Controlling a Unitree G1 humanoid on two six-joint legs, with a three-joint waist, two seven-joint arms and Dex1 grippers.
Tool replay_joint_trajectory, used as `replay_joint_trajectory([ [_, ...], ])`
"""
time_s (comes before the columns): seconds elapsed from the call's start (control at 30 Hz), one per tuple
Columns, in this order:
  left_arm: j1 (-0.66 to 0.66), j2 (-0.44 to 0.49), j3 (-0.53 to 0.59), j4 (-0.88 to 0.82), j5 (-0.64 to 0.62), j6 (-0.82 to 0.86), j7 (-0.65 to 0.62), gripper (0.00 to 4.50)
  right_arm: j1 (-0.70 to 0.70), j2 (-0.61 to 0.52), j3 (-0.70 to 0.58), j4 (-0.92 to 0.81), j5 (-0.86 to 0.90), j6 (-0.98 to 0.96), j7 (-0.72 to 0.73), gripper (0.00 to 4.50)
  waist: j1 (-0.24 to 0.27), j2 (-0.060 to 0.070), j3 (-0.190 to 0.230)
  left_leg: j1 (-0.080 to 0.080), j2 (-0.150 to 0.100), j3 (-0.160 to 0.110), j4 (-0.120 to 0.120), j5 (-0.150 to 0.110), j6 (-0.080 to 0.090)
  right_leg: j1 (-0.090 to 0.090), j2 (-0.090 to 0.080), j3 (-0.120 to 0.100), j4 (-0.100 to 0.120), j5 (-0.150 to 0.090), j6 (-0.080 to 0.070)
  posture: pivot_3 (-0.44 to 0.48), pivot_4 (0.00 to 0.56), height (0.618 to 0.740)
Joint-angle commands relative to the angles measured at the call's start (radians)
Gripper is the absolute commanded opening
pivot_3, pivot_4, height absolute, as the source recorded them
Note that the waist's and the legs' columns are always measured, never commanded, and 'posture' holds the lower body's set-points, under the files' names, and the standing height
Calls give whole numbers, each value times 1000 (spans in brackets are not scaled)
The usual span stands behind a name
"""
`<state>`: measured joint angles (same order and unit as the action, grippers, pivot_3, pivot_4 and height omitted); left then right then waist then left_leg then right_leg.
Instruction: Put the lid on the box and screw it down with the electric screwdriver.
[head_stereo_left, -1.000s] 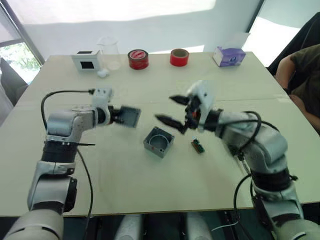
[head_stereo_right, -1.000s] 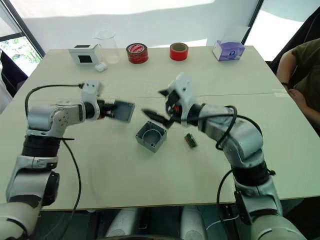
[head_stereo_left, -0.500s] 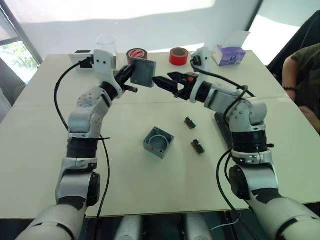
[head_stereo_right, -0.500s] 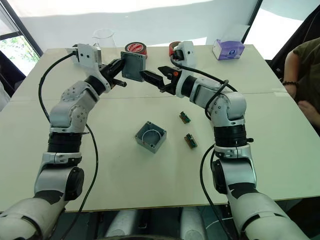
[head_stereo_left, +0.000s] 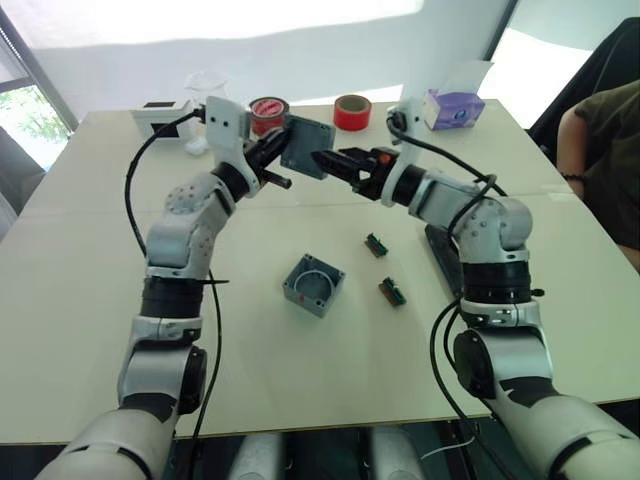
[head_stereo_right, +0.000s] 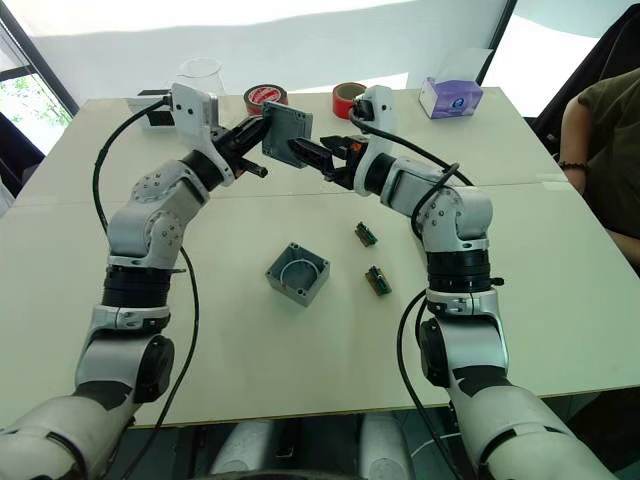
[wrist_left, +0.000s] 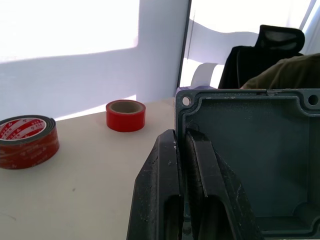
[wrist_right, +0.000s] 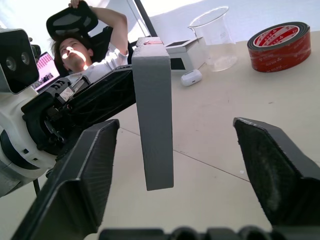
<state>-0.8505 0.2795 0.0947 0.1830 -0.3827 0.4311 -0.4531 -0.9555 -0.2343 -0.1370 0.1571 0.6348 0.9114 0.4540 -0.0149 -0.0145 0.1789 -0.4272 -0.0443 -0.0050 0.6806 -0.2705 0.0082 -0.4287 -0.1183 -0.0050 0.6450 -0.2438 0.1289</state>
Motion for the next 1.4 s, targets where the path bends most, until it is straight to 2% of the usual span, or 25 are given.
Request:
replay_joint_trajectory([
  [0.03, -33, -1, 11, -42, -15, -3, -12, 0, -18, 2, -21, -43, 19, -1, -5, 2403, 0, 0, 0, 0, 0, 0, 0, 0, 0, 0, 0, 0, 0, 0, 0, 0, 150, 740],
  [0.07, -33, -2, 11, -44, -17, -1, -13, 0, -16, 2, -21, -45, 19, -1, -5, 2183, 0, 0, 0, 0, 0, 0, 0, 0, 0, 0, 0, 0, 0, 0, 0, 0, 150, 740],
  [0.17, -34, -5, 13, -40, -20, 0, -15, 0, -15, 4, -26, -47, 26, 1, -10, 841, 0, 0, 0, 0, 0, 0, 0, 0, 0, 0, 0, 0, 0, 0, 0, 0, 150, 740],
  [0.23, -31, -6, 12, -40, -20, -1, -18, 0, -13, 4, -27, -53, 32, 5, -15, 157, 1, 0, 0, 0, 0, 0, 0, 0, 0, 0, 0, 0, 0, 0, 0, 0, 150, 740],
  [0.37, -31, -4, 11, -46, -27, 15, -27, 0, -7, 8, -34, -68, 46, 22, -24, 145, 1, 0, 0, 0, 0, 0, 0, 0, 0, 0, 0, 0, 0, 0, 0, 0, 150, 740],
  [0.43, -32, 3, 15, -52, -43, 45, -40, 688, -2, 7, -32, -77, 50, 25, -24, 145, 1, 0, 0, 0, 0, 0, 0, 0, 0, 0, 0, 0, 0, 0, 0, 0, 150, 740],
  [0.47, -31, 9, 14, -58, -51, 57, -53, 802, 0, 6, -32, -82, 52, 27, -23, 145, 1, 0, 0, 0, 0, 0, 0, 0, 0, 0, 0, 0, 0, 0, 0, 0, 150, 740],
  [0.67, -27, 32, 33, -70, -65, 72, -65, 3208, 14, 7, -31, -105, 58, 33, -24, 145, -2, 0, 0, 0, 0, 0, 0, 0, 0, 0, 0, 0, 0, 0, 0, 0, 150, 740],
  [0.7, -19, 53, 50, -91, -97, 112, -85, 3605, 20, 1, -23, -113, 47, 24, -25, 145, -1, 0, 0, 0, 0, 0, 0, 0, 0, 0, 0, 0, 0, 0, 0, 0, 150, 740],
  [0.87, 39, 184, 139, -208, -219, 273, -135, 3605, 121, -69, 50, -247, -114, -171, -26, 145, -4, 0, 0, 0, 0, 0, 0, -1, 1, -1, 0, 0, 0, 0, 0, 0, 150, 740],
  [0.9, 54, 202, 143, -228, -227, 291, -135, 3342, 153, -90, 65, -287, -144, -208, -20, 145, -2, 0, 0, 0, 0, 0, -1, -1, 1, -1, 0, 0, 0, 0, 0, 0, 150, 740],
  [0.97, 101, 244, 150, -275, -254, 346, -146, 2914, 269, -196, 172, -394, -323, -402, 21, 145, 3, 0, 0, 0, 0, 0, -1, -1, 1, 0, 0, 0, 0, 0, 0, 0, 150, 740],
  [1.03, 137, 271, 151, -306, -272, 383, -154, 2112, 366, -278, 253, -463, -470, -584, 47, 145, 4, 0, 0, 0, -1, 0, 0, -1, 1, 0, 0, 0, -1, 0, 0, 0, 150, 740],
  [1.07, 146, 279, 149, -314, -277, 391, -154, 1870, 392, -297, 270, -477, -510, -642, 47, 145, 3, 0, 0, 0, -1, 0, 0, -1, 1, 1, 0, 0, -1, 0, 0, 0, 150, 740],
  [1.2, 195, 311, 129, -343, -277, 415, -178, 262, 534, -384, 345, -521, -726, -923, 30, 145, 0, 0, 1, 1, 1, 0, 0, -1, 1, 1, 1, 0, -1, 0, 0, 0, 150, 740],
  [1.23, 206, 317, 121, -350, -278, 419, -187, 74, 566, -409, 366, -515, -818, -1018, -4, 145, 0, 0, 1, 1, 1, 0, 0, -1, 1, 1, 1, 0, -1, 0, 1, 0, 150, 740],
  [1.33, 229, 328, 80, -363, -267, 414, -220, 74, 631, -500, 449, -479, -1119, -1276, -104, 145, 3, 0, 1, 1, 0, 0, 0, 0, 1, 1, 1, 0, -1, -1, 0, 0, 150, 740],
  [1.4, 231, 332, 48, -366, -258, 408, -240, 74, 652, -499, 460, -456, -1217, -1327, -166, 145, 4, 0, 1, 1, 1, 0, 0, 0, 0, 2, 1, 0, -6, 0, 1, 0, 150, 740],
])
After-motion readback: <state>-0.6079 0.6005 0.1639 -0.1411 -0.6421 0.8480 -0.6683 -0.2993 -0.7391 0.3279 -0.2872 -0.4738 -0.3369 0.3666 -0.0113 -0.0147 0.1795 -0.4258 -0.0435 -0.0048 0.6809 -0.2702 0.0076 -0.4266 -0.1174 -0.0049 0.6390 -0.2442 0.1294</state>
